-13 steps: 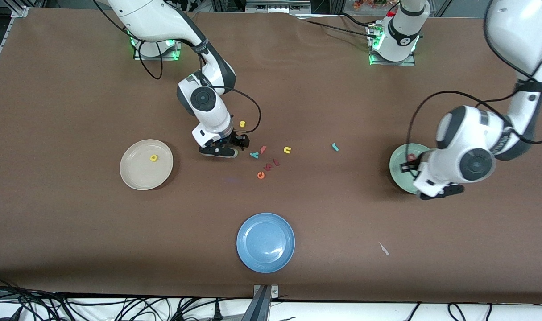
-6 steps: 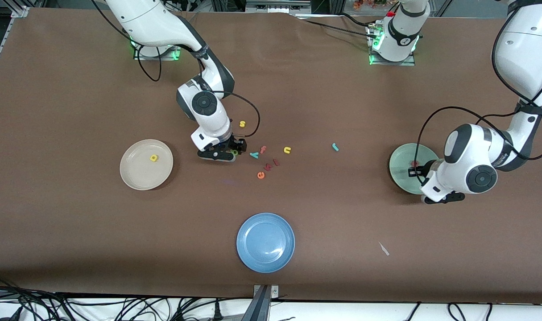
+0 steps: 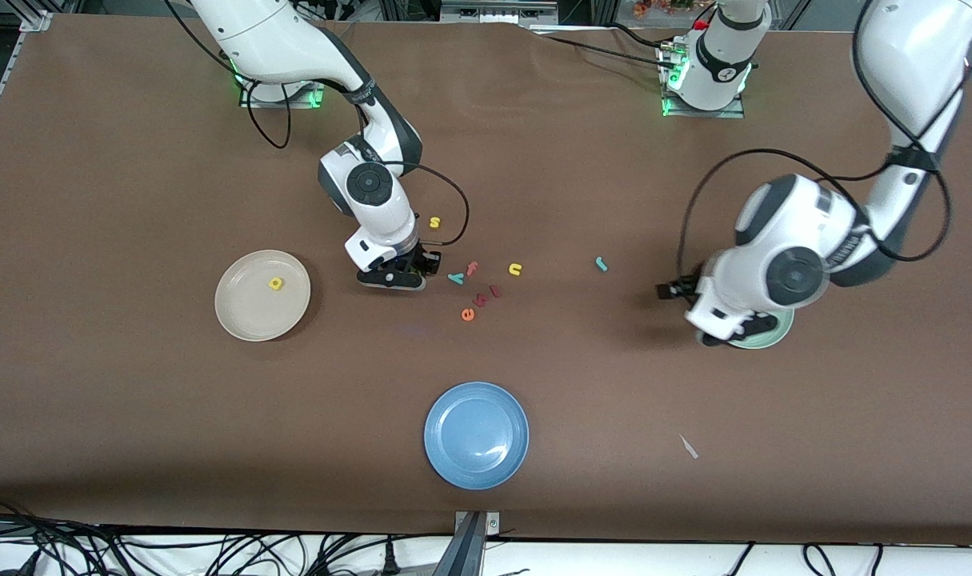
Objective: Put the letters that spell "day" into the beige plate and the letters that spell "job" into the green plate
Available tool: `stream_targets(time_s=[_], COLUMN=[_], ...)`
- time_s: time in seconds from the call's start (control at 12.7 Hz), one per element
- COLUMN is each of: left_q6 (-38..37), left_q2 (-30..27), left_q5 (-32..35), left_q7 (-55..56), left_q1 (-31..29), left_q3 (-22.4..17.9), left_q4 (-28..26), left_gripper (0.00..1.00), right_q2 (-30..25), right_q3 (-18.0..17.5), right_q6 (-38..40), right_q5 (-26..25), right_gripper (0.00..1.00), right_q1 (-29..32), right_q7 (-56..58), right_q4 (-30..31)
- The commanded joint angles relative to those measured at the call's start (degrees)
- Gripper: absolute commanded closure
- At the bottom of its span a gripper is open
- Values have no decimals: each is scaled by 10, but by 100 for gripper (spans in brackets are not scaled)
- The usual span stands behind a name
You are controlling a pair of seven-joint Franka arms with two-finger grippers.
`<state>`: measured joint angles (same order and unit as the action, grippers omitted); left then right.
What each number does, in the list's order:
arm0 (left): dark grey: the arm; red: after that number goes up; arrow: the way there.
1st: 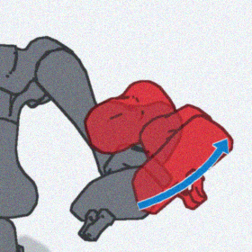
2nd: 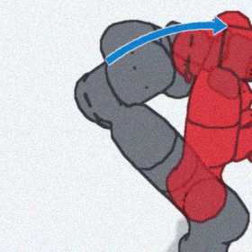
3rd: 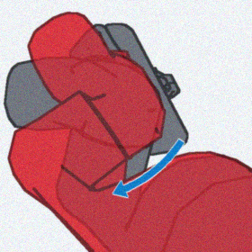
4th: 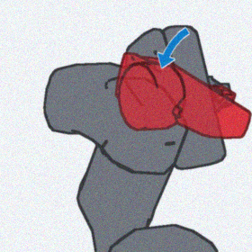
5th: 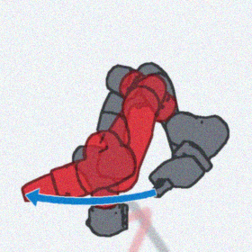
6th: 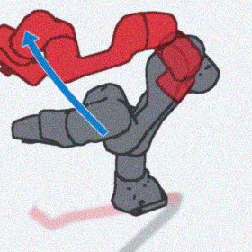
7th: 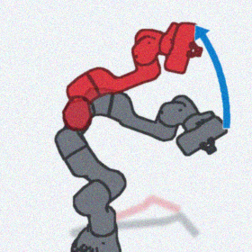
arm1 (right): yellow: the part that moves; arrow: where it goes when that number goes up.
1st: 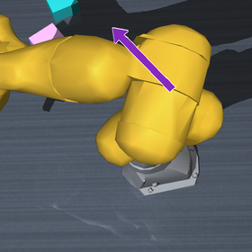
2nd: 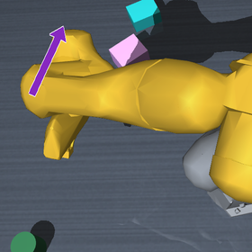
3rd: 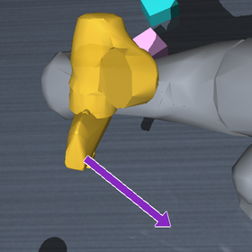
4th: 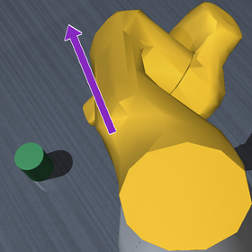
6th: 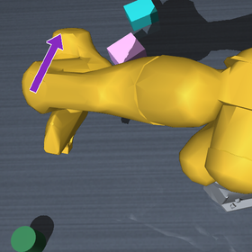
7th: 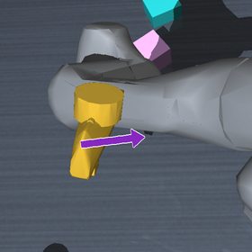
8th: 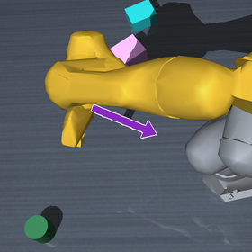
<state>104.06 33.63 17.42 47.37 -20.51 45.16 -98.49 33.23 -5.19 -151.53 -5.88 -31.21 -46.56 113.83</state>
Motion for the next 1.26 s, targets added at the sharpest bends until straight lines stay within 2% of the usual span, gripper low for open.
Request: stream_targets(time_s=[0.0,0.16,0.24,0.47,0.55,0.79,0.87,0.95,1.02,1.1,1.18], left_q6=[62,178,203,218,232,253,253,253,253,252,251], left_q2=[3,6,14,65,82,94,94,95,95,95,95], left_q5=[-8,2,18,144,160,161,156,155,154,153,153], left_q7=[91,163,192,344,372,396,399,399,399,399,401], left_q1=[37,43,54,65,65,64,64,65,65,65,65], left_q3=[-3,-5,-9,-14,-14,-16,-16,-16,-15,-15,-14], left_q4=[-60,-119,-125,-125,-125,-127,-128,-132,-135,-136,-136], left_gripper=[7,7,7,7,9,19,28,36,45,53,57], right_q2=[13,-12,-31,-88,-103,-127,-127,-127,-125,-125,-124], right_q3=[8,17,17,16,16,18,25,33,35,36,36], right_q6=[-3,20,59,140,159,220,223,219,215,212,212], right_q5=[-18,-18,-16,-13,-11,-10,-11,-9,-7,-7,-7], right_gripper=[93,93,94,94,94,91,85,69,24,3,1], right_q1=[-3,5,21,106,134,182,195,203,208,208,208], right_q7=[-1,37,73,201,260,354,371,387,393,392,387], right_q4=[-5,-5,-5,-5,-4,4,9,14,17,19,19])
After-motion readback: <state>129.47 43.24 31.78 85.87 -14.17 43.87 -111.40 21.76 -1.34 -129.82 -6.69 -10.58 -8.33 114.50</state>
